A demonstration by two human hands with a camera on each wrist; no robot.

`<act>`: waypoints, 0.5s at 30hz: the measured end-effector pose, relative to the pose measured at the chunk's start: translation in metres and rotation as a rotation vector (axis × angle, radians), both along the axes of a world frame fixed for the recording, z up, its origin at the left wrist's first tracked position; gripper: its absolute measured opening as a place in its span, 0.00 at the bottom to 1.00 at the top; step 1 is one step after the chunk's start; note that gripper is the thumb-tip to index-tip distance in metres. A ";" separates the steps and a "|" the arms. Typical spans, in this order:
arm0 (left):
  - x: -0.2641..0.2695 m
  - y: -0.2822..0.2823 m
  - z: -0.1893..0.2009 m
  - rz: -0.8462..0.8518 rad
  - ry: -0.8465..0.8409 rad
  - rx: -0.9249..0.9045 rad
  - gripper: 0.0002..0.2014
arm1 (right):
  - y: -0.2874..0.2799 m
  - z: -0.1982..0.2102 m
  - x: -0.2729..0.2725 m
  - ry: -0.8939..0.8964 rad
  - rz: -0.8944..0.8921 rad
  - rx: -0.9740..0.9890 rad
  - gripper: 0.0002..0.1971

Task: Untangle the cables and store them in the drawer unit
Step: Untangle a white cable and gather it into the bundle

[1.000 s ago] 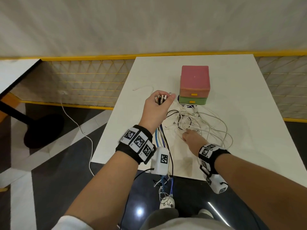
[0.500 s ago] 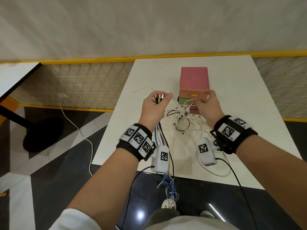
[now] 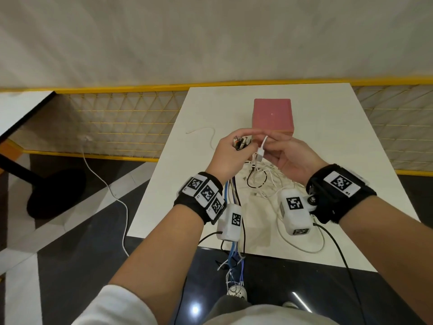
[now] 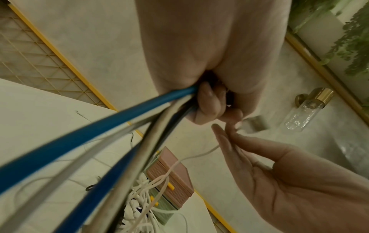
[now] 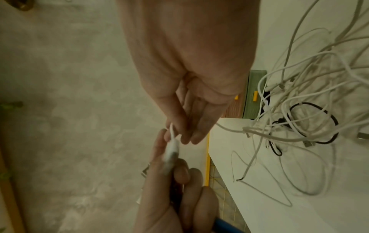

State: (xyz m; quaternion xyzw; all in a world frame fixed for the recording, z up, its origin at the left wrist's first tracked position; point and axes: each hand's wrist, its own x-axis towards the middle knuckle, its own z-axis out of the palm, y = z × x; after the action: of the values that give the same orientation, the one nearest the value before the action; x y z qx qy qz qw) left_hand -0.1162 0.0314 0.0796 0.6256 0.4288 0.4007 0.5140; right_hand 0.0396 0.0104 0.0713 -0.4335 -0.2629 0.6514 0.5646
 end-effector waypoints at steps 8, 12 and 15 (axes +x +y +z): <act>0.009 -0.002 -0.001 -0.027 -0.048 0.084 0.04 | -0.005 -0.003 -0.004 -0.261 0.062 0.079 0.12; 0.013 0.002 -0.003 0.065 -0.031 0.088 0.07 | -0.004 -0.009 -0.009 -0.493 0.110 0.170 0.07; 0.014 0.005 -0.001 0.110 -0.018 0.102 0.06 | -0.001 -0.015 -0.011 -0.603 0.152 0.202 0.07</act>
State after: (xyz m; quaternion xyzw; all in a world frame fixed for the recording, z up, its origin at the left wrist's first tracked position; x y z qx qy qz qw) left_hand -0.1026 0.0368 0.0784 0.6230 0.4366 0.4553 0.4625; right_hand 0.0282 0.0095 0.0560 -0.5278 -0.5129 0.5047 0.4512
